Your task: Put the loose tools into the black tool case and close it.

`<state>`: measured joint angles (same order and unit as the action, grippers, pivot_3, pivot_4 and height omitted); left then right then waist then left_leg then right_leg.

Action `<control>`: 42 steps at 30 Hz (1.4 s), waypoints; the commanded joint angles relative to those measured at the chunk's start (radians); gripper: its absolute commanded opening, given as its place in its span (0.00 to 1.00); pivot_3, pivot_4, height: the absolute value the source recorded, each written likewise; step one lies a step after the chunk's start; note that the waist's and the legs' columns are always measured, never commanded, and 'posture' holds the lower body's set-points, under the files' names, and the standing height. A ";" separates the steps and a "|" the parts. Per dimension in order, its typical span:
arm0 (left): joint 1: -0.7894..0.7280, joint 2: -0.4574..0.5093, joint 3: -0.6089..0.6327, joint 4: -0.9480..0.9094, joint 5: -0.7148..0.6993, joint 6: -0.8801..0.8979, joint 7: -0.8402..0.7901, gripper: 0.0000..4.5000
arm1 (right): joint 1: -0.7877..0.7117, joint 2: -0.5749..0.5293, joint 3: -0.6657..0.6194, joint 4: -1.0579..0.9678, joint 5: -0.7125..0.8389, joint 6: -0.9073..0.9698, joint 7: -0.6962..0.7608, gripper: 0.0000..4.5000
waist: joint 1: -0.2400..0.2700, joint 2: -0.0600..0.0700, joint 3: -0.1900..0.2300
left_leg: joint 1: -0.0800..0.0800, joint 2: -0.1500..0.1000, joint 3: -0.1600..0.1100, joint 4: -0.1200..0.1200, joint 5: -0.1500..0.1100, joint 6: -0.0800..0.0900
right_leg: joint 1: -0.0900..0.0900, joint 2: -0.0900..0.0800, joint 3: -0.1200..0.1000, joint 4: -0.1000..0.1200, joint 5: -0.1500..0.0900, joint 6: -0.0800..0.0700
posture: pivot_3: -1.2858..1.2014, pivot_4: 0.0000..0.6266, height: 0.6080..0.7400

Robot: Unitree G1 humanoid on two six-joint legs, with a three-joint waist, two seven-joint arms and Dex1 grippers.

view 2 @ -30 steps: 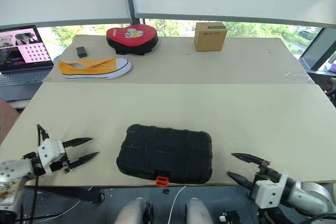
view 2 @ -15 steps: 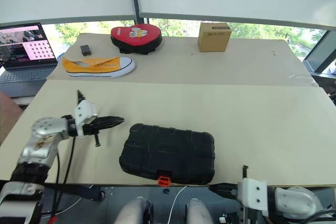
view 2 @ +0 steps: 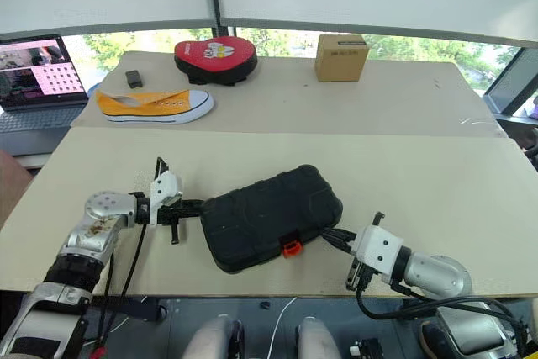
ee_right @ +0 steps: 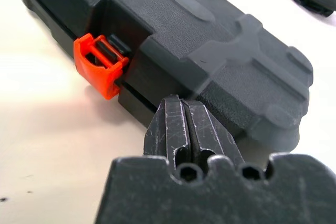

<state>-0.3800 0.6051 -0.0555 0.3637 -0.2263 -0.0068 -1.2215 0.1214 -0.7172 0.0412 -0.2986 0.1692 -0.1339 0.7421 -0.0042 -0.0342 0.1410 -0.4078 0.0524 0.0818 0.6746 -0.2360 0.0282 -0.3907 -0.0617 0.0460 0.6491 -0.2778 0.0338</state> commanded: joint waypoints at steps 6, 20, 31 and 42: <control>0.168 -0.008 0.077 -0.278 -0.123 0.104 0.057 0.01 | -0.162 0.054 -0.012 0.228 -0.070 -0.044 -0.023 0.01 | -0.006 0.000 0.000 | 0.001 0.000 -0.001 0.001 0.000 0.000 | 0.001 0.000 0.000 0.001 0.000 0.000 | 0.52 0.24 1.00; 0.005 0.168 0.078 -0.448 -0.387 0.565 -0.075 0.01 | 0.108 -0.032 -0.142 0.006 0.161 0.176 0.125 0.01 | 0.014 0.002 0.000 | 0.002 0.000 -0.002 0.002 0.000 0.000 | 0.003 -0.002 -0.001 0.000 0.001 0.000 | 0.52 0.24 1.00; -0.235 -0.155 -0.272 -0.294 -0.079 0.445 0.082 0.01 | 0.138 0.058 -0.038 -0.054 0.091 0.220 0.084 0.01 | 0.011 0.003 0.000 | 0.000 -0.003 0.001 0.003 0.000 0.000 | 0.002 0.001 0.001 0.000 0.001 0.001 | 0.52 0.24 1.00; -0.185 -0.144 -0.375 -0.281 0.027 0.463 0.065 0.01 | 0.071 0.121 -0.001 -0.058 0.078 0.232 0.052 0.01 | 0.013 0.009 -0.006 | 0.002 -0.002 0.000 0.003 0.000 0.000 | 0.004 0.001 0.001 0.000 0.000 0.001 | 0.52 0.24 1.00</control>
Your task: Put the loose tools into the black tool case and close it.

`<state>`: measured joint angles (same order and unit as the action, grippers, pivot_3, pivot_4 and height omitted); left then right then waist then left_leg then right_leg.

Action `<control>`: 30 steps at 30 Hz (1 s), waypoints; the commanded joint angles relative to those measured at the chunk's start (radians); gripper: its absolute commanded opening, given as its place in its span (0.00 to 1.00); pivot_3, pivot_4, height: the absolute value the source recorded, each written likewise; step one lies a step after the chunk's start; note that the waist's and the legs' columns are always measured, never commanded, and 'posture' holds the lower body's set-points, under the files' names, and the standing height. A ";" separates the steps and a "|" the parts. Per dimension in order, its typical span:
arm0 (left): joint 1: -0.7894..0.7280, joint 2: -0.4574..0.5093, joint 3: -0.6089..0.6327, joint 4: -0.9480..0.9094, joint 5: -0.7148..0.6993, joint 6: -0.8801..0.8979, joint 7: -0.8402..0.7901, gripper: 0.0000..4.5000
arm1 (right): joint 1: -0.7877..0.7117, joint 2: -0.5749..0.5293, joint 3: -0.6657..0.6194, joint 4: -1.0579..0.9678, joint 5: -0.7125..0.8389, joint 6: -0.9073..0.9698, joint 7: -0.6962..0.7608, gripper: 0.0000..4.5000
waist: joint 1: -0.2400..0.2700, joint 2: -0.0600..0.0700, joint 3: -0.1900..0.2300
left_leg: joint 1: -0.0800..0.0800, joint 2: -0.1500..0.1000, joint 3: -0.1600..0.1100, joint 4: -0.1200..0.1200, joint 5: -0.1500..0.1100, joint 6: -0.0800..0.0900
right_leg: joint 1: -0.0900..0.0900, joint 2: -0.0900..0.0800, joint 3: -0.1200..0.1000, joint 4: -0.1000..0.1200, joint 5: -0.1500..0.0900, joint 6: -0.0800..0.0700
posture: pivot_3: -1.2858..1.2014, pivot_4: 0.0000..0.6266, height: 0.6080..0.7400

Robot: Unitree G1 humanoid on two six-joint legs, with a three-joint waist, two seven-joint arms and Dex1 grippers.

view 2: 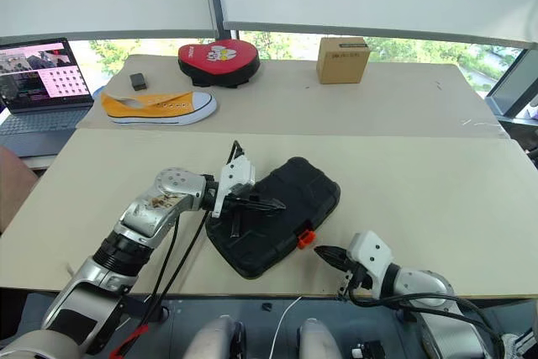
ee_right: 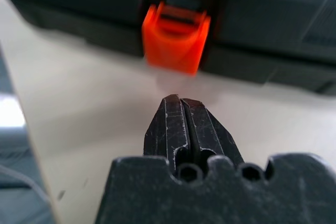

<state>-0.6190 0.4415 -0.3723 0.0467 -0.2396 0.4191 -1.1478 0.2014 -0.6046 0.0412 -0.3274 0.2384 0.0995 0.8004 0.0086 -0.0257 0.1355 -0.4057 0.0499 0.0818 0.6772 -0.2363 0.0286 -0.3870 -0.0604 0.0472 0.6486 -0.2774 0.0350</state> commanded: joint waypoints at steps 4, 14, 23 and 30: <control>0.059 0.026 -0.053 0.035 0.042 0.043 -0.016 0.01 | -0.007 0.020 0.009 -0.044 0.022 0.009 -0.004 0.01 | 0.000 0.001 -0.001 | 0.001 0.000 0.000 0.000 0.000 0.000 | 0.001 0.000 0.000 0.000 0.000 0.000 | 0.52 0.24 1.00; 0.044 0.032 -0.046 0.055 0.049 0.045 -0.017 0.01 | -0.025 0.072 0.023 -0.038 0.025 -0.003 -0.022 0.01 | -0.002 0.001 -0.002 | 0.001 0.000 0.000 0.000 0.000 0.000 | 0.001 0.000 0.000 0.000 0.000 0.000 | 0.52 0.24 1.00; 0.043 0.031 -0.058 0.067 0.052 0.053 -0.018 0.01 | -0.041 0.147 -0.009 -0.060 0.094 -0.009 -0.029 0.01 | -0.018 0.001 -0.002 | 0.002 0.001 -0.002 0.000 0.000 0.000 | 0.000 0.001 0.000 0.001 0.000 -0.001 | 0.52 0.24 1.00; 0.031 0.029 -0.059 0.091 0.056 0.048 -0.026 0.01 | -0.052 0.164 -0.013 -0.050 0.089 -0.013 -0.030 0.01 | -0.023 0.001 -0.002 | 0.003 0.001 -0.005 0.000 0.000 0.000 | 0.001 0.002 0.001 0.001 0.001 -0.001 | 0.52 0.24 1.00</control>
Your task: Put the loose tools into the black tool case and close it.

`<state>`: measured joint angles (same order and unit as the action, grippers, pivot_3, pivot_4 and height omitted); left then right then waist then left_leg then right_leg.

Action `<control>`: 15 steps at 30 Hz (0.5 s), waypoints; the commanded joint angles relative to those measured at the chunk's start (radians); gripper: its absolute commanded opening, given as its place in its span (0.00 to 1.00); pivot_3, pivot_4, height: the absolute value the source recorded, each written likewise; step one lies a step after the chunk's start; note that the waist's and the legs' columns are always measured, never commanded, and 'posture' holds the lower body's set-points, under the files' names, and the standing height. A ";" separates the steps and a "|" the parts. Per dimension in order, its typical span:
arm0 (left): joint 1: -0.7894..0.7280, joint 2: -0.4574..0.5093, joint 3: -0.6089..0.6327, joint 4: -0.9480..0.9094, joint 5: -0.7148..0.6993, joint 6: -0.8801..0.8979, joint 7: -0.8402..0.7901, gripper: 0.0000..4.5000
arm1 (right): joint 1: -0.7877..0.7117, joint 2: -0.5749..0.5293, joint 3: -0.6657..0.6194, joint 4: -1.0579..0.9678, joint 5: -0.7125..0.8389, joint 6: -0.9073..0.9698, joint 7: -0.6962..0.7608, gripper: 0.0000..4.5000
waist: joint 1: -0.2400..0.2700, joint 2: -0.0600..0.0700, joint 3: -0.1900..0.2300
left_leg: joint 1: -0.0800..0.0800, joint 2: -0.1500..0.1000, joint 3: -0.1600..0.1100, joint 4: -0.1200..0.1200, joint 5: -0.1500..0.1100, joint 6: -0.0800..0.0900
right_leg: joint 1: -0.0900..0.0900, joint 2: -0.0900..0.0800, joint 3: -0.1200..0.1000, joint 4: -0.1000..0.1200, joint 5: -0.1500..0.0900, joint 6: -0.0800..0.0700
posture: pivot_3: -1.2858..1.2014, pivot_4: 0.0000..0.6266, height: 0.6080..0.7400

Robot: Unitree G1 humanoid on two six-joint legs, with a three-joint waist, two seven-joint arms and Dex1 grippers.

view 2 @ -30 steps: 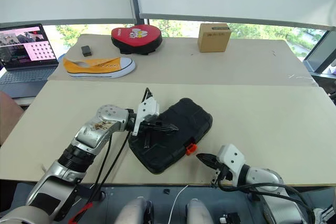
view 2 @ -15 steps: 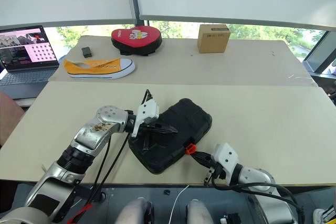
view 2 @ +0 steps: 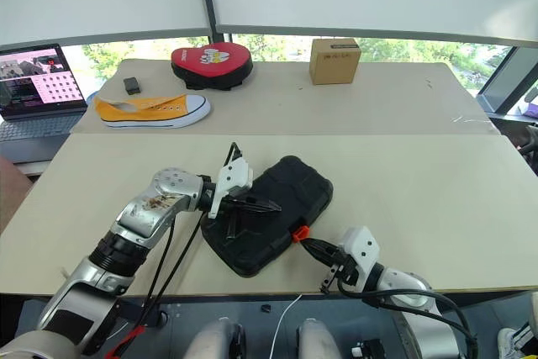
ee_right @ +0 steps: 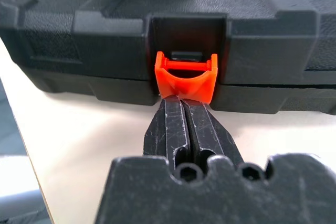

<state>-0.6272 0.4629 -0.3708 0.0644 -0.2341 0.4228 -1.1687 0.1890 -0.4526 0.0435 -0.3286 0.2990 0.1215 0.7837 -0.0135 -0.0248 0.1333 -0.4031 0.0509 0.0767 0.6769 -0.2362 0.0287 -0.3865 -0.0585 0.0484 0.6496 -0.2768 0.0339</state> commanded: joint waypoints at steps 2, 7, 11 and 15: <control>0.045 0.006 -0.061 0.072 0.051 0.044 -0.002 0.01 | -0.046 0.010 0.001 -0.020 -0.008 -0.052 -0.012 0.01 | 0.000 0.000 0.000 | 0.001 0.000 0.000 0.000 0.000 0.000 | 0.000 0.000 0.001 0.000 0.000 0.000 | 0.52 0.24 1.00; 0.056 0.007 -0.062 0.064 0.048 0.050 -0.002 0.01 | -0.080 0.039 0.006 -0.015 0.002 -0.047 -0.026 0.01 | -0.001 0.000 -0.001 | 0.002 0.000 0.000 0.000 0.000 0.000 | 0.001 0.001 0.002 0.000 0.000 0.000 | 0.52 0.24 1.00; 0.071 0.012 -0.064 0.054 0.047 0.055 -0.002 0.01 | -0.079 0.010 0.032 -0.015 -0.027 0.034 -0.025 0.01 | -0.005 -0.001 -0.001 | 0.004 0.000 0.000 -0.001 0.000 0.000 | 0.001 0.003 0.007 0.000 0.000 -0.001 | 0.52 0.24 1.00; 0.078 0.016 -0.064 0.050 0.047 0.055 -0.003 0.01 | -0.085 0.000 0.046 -0.019 -0.032 0.081 -0.030 0.01 | -0.003 -0.001 -0.002 | 0.005 0.000 0.000 -0.002 0.000 0.000 | 0.000 0.003 0.008 0.000 0.000 -0.001 | 0.52 0.24 1.00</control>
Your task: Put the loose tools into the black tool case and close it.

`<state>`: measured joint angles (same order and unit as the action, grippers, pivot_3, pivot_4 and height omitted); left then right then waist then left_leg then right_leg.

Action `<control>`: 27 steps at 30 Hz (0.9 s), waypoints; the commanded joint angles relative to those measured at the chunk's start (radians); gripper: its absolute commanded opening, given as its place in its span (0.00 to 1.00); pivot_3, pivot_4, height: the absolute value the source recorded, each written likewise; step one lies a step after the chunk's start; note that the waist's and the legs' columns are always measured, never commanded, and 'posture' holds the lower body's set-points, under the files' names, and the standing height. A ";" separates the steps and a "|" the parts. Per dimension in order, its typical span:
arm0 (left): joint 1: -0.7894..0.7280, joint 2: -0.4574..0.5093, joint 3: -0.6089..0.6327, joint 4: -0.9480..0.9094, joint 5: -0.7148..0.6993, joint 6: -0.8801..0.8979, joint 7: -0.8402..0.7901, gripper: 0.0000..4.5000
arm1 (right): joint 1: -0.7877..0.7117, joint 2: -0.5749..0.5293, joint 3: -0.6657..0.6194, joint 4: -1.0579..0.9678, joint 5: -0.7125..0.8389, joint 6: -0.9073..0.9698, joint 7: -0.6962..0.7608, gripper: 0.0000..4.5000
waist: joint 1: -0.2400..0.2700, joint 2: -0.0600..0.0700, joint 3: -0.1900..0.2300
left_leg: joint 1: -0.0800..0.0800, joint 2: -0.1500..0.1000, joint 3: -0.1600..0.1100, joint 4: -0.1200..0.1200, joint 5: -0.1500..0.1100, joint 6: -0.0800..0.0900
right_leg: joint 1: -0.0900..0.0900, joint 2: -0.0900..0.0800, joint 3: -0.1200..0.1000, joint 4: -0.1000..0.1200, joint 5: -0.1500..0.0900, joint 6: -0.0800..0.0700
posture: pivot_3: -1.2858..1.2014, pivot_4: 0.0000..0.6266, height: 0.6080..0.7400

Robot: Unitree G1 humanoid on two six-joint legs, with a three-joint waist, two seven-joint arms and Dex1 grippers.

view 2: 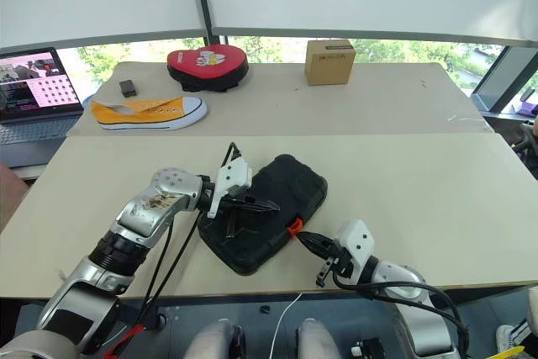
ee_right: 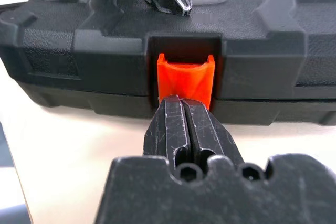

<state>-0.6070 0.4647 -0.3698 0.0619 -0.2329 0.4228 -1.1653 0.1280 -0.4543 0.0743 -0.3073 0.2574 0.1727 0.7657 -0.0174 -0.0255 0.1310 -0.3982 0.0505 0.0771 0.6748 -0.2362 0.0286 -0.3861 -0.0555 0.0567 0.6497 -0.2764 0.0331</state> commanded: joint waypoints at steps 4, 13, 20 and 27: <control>0.063 0.013 -0.071 0.053 0.050 0.055 -0.006 0.01 | -0.099 0.030 0.024 -0.040 0.025 0.064 -0.032 0.01 | 0.000 0.000 0.000 | 0.000 0.000 0.001 -0.001 0.000 0.000 | -0.001 0.000 0.002 0.000 0.000 0.000 | 0.52 0.24 1.00; 0.074 0.032 -0.055 0.052 0.054 0.058 0.009 0.01 | -0.124 0.039 0.020 -0.064 0.052 0.065 -0.012 0.01 | -0.002 0.000 0.000 | 0.000 0.000 0.002 -0.001 0.000 0.000 | -0.002 0.000 0.003 0.000 0.000 0.000 | 0.52 0.24 1.00; 0.218 0.072 0.273 -0.175 -0.170 0.029 0.039 0.24 | -0.016 -0.107 -0.113 -0.067 0.113 0.045 0.114 0.00 | -0.017 0.000 0.001 | 0.001 0.000 0.004 -0.008 0.000 0.000 | -0.004 0.000 0.006 -0.001 0.000 0.000 | 0.52 0.24 1.00; 0.482 0.227 0.630 -0.311 -0.263 0.040 0.109 0.80 | -0.004 -0.285 -0.366 0.103 0.146 -0.076 0.237 0.48 | -0.012 -0.005 0.008 | -0.001 0.000 0.005 -0.010 0.000 0.000 | -0.006 -0.004 0.006 -0.003 0.000 0.001 | 0.52 0.24 1.00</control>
<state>-0.1903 0.6387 0.1546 -0.2007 -0.4745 0.4442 -1.0677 0.1336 -0.6979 -0.1944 -0.2602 0.3892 0.1642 0.9644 -0.0292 -0.0304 0.1389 -0.3987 0.0499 0.0828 0.6652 -0.2363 0.0285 -0.3916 -0.0600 0.0628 0.6466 -0.2770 0.0349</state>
